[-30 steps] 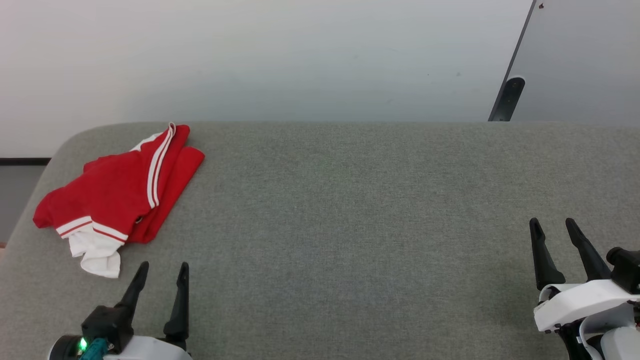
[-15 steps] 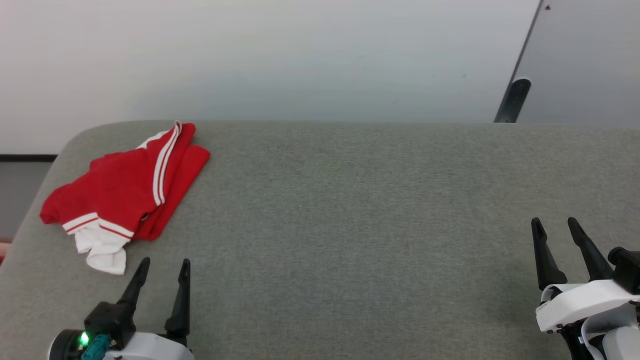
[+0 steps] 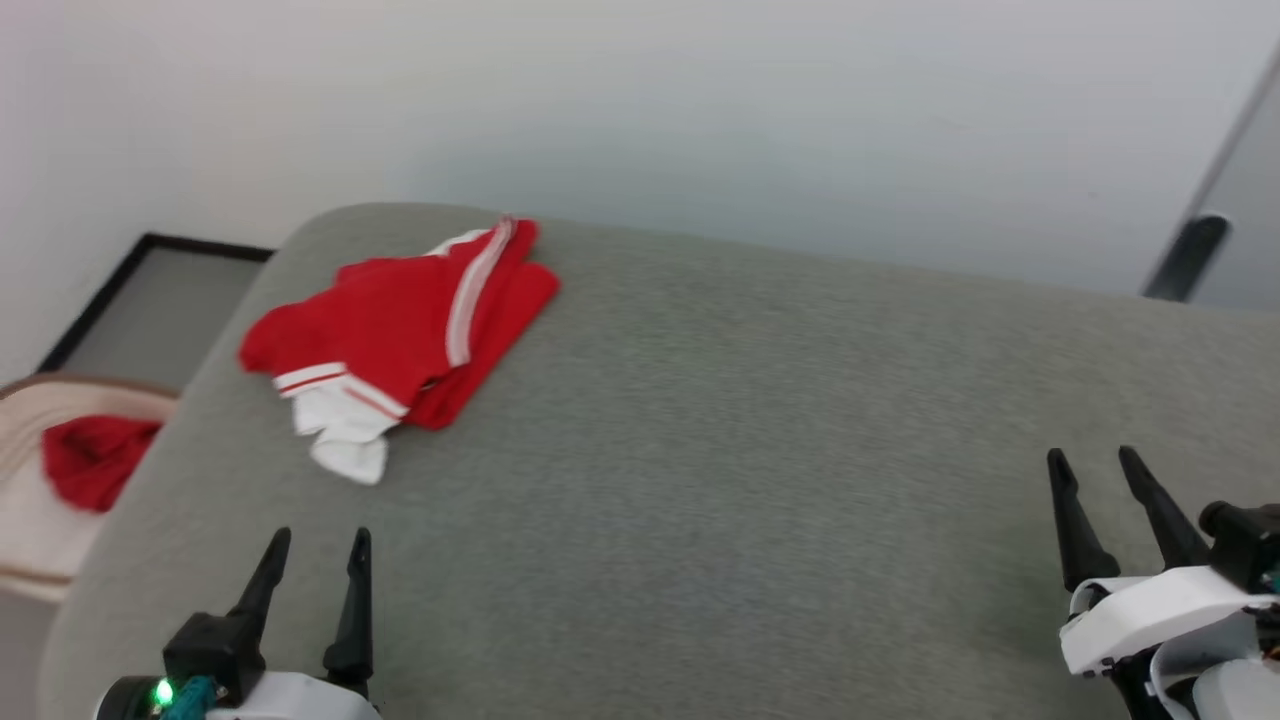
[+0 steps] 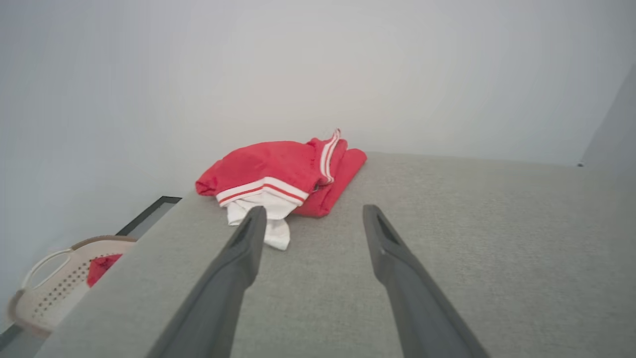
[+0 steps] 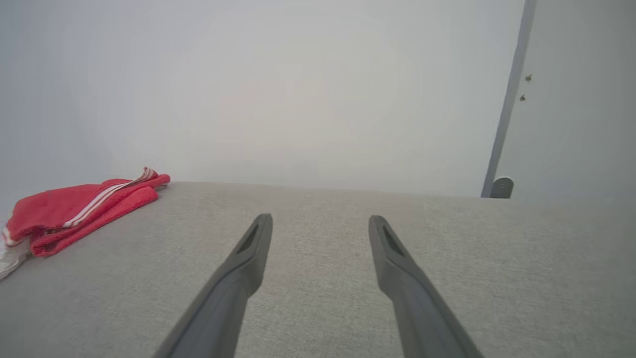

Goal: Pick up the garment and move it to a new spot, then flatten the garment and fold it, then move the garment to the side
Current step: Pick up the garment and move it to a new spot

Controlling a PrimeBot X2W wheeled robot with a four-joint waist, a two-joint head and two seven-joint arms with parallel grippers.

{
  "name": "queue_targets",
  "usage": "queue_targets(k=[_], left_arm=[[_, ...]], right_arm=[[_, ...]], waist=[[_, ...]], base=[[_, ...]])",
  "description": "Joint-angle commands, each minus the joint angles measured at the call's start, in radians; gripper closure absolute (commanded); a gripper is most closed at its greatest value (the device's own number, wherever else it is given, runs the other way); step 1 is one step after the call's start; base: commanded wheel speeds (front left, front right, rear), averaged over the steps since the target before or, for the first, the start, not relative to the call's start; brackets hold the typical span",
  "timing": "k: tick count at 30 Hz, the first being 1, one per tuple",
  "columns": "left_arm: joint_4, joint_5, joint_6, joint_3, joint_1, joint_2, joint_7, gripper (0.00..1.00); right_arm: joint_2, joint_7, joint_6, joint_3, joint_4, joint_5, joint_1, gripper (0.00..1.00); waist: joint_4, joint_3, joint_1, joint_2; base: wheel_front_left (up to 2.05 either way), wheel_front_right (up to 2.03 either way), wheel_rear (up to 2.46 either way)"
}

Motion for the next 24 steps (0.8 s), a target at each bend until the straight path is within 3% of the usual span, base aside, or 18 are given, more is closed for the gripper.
queue_targets(k=[1, 9, 19, 24], left_arm=[[0.009, 0.002, 0.008, 0.009, 0.013, -0.006, -0.001, 0.0], [0.02, -0.017, 0.017, 0.038, 0.044, -0.004, -0.001, 0.0], [-0.097, -0.054, 0.068, 0.133, 0.126, -0.056, 0.0, 0.0], [-0.137, -0.059, 0.072, 0.152, 0.158, -0.075, 0.0, 0.0]], right_arm=[[0.004, -0.001, 0.001, 0.014, 0.006, 0.002, 0.015, 0.0], [0.019, -0.005, 0.001, 0.071, 0.027, 0.018, 0.009, 0.0], [0.014, 0.021, 0.001, 0.25, 0.077, 0.046, -0.15, 0.0], [0.01, 0.009, 0.001, 0.305, 0.113, 0.066, -0.195, 0.0]], waist=[[0.137, -0.032, -0.0001, 0.0], [0.318, -0.057, -0.0001, 0.0], [0.362, 0.01, -0.0001, 0.0], [0.366, 0.02, -0.0001, 0.0]], base=[[0.0, 0.0, 0.0], [0.0, 0.0, 0.0], [0.0, 0.0, 0.0], [0.0, 0.0, 0.0]])
